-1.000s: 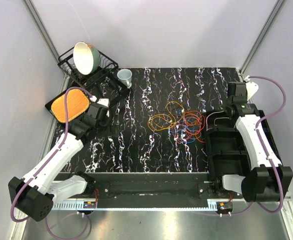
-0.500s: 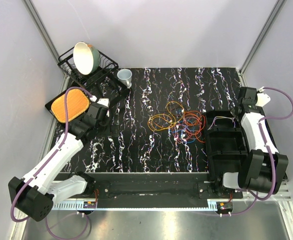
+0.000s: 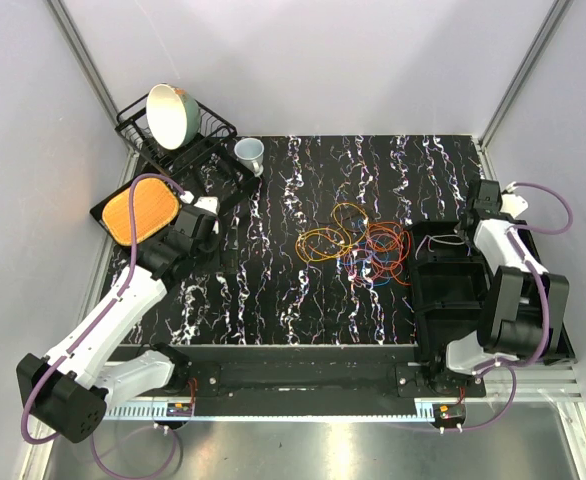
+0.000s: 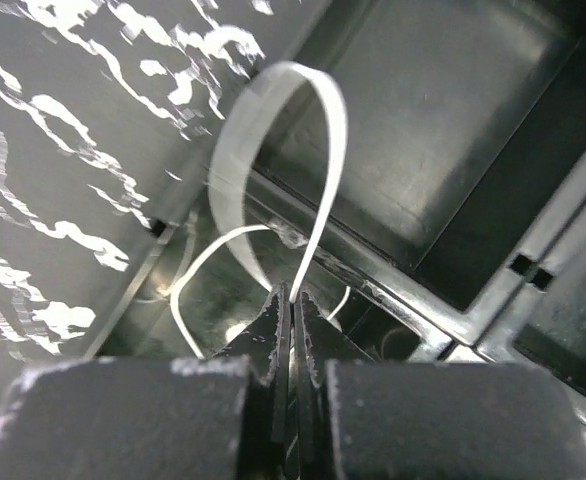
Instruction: Untangle the cables
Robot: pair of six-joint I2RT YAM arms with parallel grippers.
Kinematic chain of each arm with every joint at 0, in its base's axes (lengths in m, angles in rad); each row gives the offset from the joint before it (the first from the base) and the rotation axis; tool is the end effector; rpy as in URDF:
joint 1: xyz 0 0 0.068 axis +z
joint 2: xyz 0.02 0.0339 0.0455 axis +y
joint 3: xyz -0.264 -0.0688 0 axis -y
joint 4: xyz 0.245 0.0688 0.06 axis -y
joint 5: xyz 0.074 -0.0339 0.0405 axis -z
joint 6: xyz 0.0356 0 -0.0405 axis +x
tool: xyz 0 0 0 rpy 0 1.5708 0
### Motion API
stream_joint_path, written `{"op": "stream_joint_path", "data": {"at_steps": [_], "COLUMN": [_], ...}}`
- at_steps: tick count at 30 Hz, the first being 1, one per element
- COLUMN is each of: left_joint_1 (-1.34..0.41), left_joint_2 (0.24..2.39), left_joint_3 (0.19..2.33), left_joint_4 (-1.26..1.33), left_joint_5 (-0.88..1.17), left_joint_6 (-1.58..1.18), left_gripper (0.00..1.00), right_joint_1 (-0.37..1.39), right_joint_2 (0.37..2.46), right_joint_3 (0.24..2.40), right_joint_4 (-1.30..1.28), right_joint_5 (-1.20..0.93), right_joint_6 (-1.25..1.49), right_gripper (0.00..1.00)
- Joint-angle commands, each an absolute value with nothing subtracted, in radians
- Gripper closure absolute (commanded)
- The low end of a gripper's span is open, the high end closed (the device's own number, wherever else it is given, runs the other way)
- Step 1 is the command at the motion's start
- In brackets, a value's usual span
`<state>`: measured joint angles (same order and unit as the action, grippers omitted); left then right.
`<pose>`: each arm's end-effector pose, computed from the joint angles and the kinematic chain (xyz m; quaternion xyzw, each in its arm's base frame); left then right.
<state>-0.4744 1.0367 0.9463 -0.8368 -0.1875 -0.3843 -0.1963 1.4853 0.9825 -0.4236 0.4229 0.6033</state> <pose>0.1813 -0.0856 0.2912 0.0130 0.9449 -0.0503 0.3233 0.2963 -0.0738 0.2259 0.4222 0.8284 -0.1324 0.3434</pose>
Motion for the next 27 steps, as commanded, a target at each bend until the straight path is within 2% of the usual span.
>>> {"op": "stream_joint_path", "data": {"at_steps": [1, 8, 17, 19, 22, 23, 27], "left_joint_1": [-0.479, -0.479, -0.479, -0.48, -0.48, -0.479, -0.48], "left_joint_2": [1.04, 1.039, 1.037, 1.035, 1.035, 1.034, 1.037], "left_joint_3": [0.946, 0.945, 0.945, 0.946, 0.945, 0.945, 0.95], "left_joint_4": [-0.798, -0.798, -0.799, -0.798, -0.799, -0.799, -0.799], "left_joint_5": [-0.19, -0.192, -0.193, -0.193, -0.198, -0.199, -0.202], "left_joint_6": [-0.373, -0.373, -0.373, -0.373, -0.374, -0.376, -0.377], "left_gripper": [0.01, 0.01, 0.01, 0.01, 0.01, 0.01, 0.01], "right_joint_1": [-0.192, -0.192, -0.192, -0.192, -0.192, -0.192, -0.192], "right_joint_2": [1.54, 1.603, 1.562, 1.549, 1.51, 1.496, 1.412], "right_joint_3": [0.954, 0.928, 0.937, 0.957, 0.988, 0.997, 1.043], "right_joint_4": [-0.367, -0.36, -0.371, -0.399, -0.452, -0.468, -0.561], "right_joint_5": [0.359, 0.311, 0.21, 0.192, 0.212, 0.218, 0.235], "right_joint_6": [0.647, 0.664, 0.649, 0.635, 0.608, 0.586, 0.549], "right_gripper": [1.0, 1.0, 1.0, 0.94, 0.76, 0.67, 0.52]}}
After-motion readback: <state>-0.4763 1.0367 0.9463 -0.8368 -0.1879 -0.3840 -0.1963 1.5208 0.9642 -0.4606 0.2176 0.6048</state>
